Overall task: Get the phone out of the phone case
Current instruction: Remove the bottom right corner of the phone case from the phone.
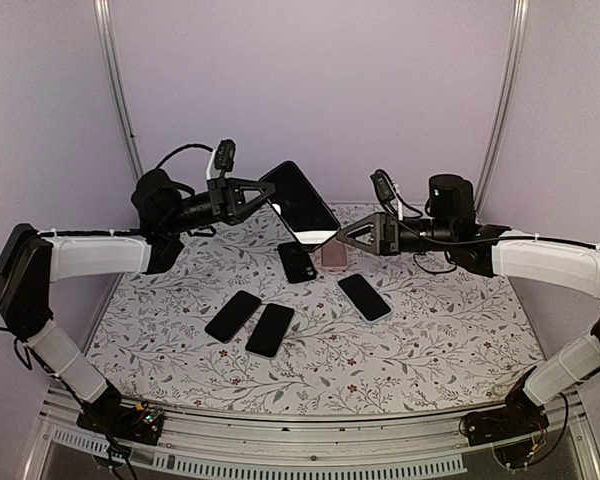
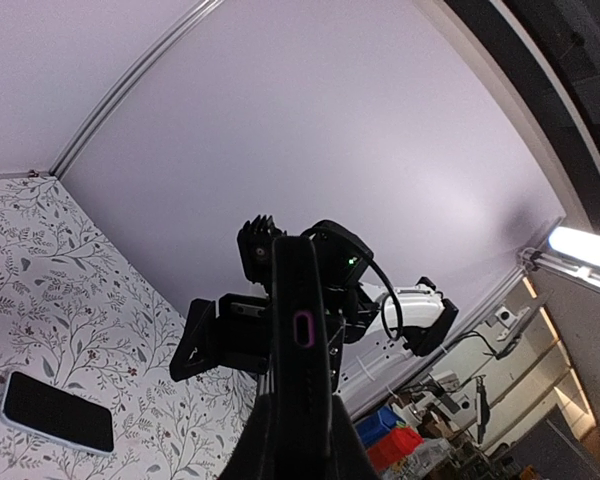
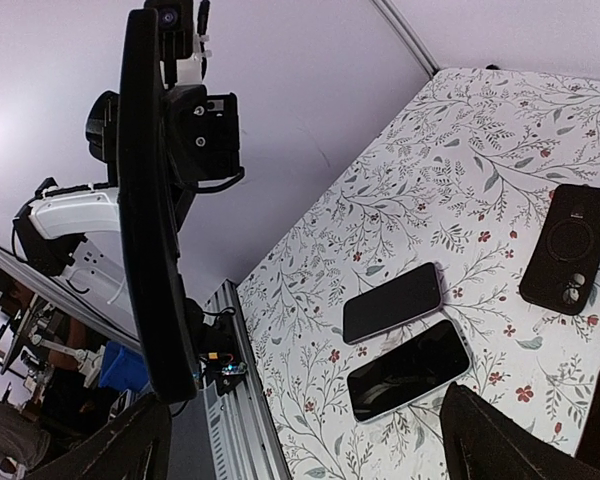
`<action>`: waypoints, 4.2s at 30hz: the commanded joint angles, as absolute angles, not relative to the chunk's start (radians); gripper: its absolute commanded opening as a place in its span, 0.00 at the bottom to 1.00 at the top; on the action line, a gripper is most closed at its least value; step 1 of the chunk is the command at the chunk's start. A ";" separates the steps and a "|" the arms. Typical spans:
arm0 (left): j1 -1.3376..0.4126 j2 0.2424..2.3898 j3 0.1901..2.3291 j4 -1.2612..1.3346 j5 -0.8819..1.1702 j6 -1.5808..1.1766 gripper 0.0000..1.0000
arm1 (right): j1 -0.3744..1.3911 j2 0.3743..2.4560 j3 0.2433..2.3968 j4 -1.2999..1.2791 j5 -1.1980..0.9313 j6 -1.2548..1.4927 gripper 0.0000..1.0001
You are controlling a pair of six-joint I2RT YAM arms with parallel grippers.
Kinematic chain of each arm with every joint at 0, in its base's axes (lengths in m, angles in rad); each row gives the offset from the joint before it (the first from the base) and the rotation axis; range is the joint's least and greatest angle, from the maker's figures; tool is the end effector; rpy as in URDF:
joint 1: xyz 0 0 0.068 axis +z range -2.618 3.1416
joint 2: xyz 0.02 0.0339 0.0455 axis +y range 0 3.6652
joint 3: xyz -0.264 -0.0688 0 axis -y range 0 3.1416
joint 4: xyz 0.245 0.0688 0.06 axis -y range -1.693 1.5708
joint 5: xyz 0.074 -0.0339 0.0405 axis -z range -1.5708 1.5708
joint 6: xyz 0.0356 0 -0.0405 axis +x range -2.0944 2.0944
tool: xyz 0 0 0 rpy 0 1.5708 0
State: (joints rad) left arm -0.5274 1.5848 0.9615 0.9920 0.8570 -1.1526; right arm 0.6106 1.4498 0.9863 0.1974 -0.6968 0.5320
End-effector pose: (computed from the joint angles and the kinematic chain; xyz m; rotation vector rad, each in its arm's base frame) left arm 0.2875 -0.1986 0.3183 0.4400 1.5590 -1.8752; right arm 0.2588 0.2090 0.2931 -0.6174 1.9277 1.4016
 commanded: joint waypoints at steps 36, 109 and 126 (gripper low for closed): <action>-0.678 1.572 1.115 1.189 1.053 -1.233 0.00 | 0.499 1.602 0.905 0.302 -0.712 0.668 0.93; -0.611 1.808 1.330 0.238 0.851 -0.863 0.11 | 0.675 1.557 0.995 0.372 -0.806 0.703 0.32; -0.573 1.796 1.336 0.019 0.701 -0.819 0.44 | 0.671 1.613 0.978 0.513 -0.760 0.850 0.01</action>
State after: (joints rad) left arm -0.5922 1.8404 1.3766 0.0658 0.7357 -0.8360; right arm 0.6678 1.6070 0.9611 0.3813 -0.7765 0.8497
